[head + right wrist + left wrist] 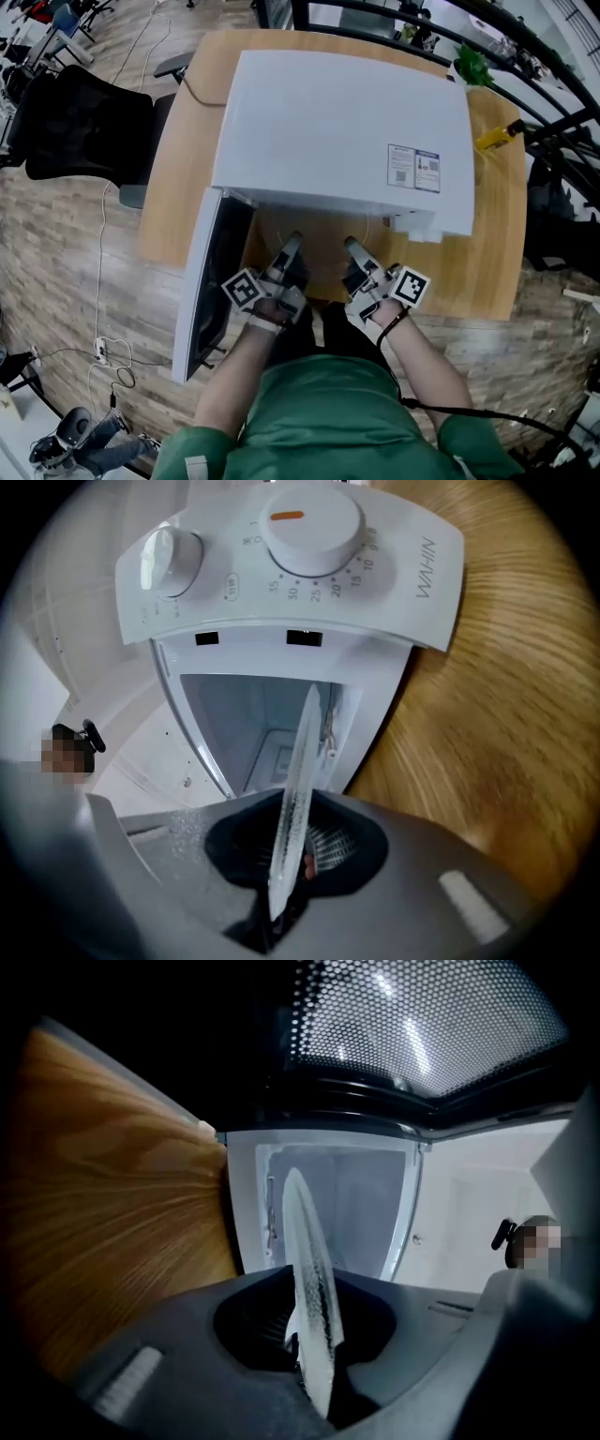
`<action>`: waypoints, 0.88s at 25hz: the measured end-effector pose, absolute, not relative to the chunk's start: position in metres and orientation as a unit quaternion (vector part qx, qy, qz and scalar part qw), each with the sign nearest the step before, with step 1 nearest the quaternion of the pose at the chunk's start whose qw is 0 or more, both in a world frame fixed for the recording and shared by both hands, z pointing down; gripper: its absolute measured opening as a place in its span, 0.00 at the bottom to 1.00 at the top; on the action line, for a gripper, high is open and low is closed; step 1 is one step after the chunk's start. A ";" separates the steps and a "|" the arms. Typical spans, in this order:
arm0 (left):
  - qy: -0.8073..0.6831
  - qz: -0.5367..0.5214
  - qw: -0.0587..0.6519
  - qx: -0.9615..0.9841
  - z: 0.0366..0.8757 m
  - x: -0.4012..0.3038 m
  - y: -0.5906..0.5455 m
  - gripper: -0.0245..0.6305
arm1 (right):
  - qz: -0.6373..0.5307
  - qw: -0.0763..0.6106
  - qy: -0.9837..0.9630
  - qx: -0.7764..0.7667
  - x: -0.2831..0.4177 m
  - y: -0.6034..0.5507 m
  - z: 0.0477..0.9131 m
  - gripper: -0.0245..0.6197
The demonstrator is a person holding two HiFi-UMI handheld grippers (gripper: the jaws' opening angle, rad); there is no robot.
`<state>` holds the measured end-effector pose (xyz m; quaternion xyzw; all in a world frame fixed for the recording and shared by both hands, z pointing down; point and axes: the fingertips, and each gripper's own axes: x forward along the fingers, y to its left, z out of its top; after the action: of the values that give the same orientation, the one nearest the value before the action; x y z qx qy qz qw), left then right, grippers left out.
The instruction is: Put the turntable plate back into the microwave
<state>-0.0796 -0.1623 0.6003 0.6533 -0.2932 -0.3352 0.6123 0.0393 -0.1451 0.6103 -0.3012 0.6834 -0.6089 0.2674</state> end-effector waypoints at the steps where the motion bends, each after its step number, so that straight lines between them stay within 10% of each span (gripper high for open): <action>1: -0.293 -0.333 0.614 0.653 0.602 -0.079 -0.164 0.10 | -0.609 0.268 0.683 -0.302 0.039 -0.146 0.613 0.10; 22: -0.304 -0.319 0.636 0.633 0.628 -0.077 -0.178 0.09 | -0.618 0.255 0.673 -0.316 0.041 -0.161 0.640 0.10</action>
<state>-0.0767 -0.1778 0.6277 0.6333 -0.3044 -0.3191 0.6360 0.0409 -0.1609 0.6396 -0.3159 0.6731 -0.6180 0.2553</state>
